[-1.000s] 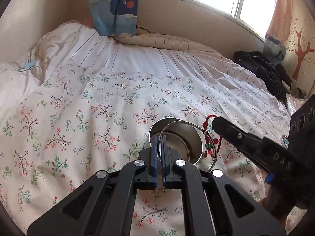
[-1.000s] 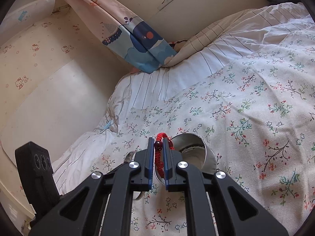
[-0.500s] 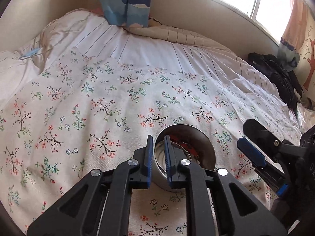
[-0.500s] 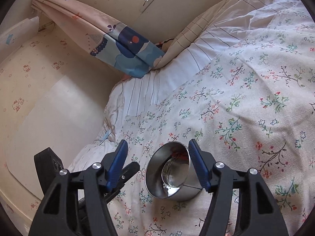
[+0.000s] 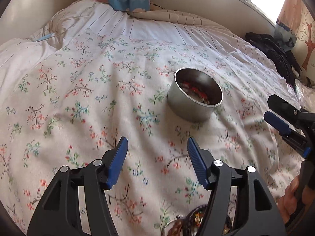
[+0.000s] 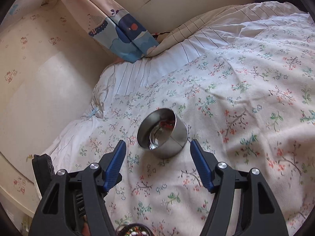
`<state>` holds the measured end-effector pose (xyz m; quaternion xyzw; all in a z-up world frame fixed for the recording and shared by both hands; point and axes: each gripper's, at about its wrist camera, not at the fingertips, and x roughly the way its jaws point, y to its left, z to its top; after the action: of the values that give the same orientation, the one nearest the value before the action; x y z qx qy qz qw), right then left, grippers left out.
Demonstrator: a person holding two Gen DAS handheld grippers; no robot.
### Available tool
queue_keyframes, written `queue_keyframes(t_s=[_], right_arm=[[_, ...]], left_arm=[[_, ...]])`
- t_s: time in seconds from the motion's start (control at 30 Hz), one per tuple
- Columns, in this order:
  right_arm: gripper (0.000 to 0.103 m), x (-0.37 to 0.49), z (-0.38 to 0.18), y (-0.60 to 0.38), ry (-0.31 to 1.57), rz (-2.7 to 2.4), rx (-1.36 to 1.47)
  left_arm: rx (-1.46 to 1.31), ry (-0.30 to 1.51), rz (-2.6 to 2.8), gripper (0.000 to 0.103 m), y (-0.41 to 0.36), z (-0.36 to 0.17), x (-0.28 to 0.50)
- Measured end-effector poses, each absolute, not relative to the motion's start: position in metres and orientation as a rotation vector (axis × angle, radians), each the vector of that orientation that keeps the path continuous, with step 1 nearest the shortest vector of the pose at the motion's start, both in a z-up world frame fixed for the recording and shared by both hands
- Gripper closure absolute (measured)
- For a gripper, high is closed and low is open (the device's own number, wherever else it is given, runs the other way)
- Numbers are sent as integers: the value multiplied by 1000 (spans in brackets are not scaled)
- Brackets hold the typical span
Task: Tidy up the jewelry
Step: 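Move both open tools back to the jewelry pile, then grasp the black braided bracelet with the left tool and lift it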
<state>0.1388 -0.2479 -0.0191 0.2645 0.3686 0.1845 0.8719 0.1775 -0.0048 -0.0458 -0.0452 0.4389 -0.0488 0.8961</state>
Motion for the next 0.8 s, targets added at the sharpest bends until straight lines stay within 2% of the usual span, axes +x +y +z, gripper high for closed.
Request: queue_keyframes(t_s=[0.43, 0.63, 0.7, 0.8], right_arm=[[37, 65, -35, -241, 891, 358, 405], [37, 52, -33, -238, 884, 334, 357], [37, 52, -33, -241, 880, 318, 361], [37, 53, -34, -245, 880, 309, 374]], left_arm=[[2, 953, -150, 43, -14, -56, 117], [7, 960, -191, 44, -16, -57, 106], [15, 965, -216, 45, -21, -58, 104], [33, 989, -246, 54, -29, -63, 105]])
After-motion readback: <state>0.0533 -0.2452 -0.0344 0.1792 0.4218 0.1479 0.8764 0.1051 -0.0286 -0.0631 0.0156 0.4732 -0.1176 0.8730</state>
